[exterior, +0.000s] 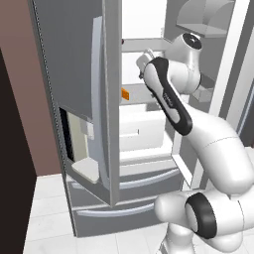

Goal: Retrieve the sausage and cheese from the fridge and place them on the cutting board on the counter.

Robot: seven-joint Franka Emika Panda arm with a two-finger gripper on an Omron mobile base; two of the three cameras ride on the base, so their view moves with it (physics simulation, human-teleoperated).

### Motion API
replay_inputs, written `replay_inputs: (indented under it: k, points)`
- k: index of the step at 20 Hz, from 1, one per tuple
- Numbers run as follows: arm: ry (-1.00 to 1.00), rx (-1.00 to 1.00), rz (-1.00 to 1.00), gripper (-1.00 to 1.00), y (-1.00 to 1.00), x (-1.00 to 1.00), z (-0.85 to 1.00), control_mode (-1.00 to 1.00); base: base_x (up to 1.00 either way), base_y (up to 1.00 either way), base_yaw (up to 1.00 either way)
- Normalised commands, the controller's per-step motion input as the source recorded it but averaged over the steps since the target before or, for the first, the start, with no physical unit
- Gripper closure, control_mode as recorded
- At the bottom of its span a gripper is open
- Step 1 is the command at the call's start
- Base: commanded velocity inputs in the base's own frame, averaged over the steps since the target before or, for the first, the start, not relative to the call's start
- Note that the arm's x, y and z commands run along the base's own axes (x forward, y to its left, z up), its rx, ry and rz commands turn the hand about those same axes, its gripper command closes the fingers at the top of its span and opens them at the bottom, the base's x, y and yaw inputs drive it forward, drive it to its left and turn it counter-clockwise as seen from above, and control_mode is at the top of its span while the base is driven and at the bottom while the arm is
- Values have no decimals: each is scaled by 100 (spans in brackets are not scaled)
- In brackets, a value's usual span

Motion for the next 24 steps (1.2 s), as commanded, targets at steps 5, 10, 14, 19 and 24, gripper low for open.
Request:
replay_inputs:
  k: [5, 10, 14, 19, 24]
  points:
    - [0, 12, 0, -100, 9, 18, -1, -100, 0, 0, 0]
    - [-1, 1, 0, -100, 25, 40, 0, -100, 0, 0, 0]
    - [-1, 0, 0, -100, 31, 58, 0, -100, 0, 0, 0]
    - [0, 5, 0, -100, 14, 32, 0, -100, 0, 0, 0]
    - [0, 10, 0, -100, 13, 9, 0, -100, 0, 0, 0]
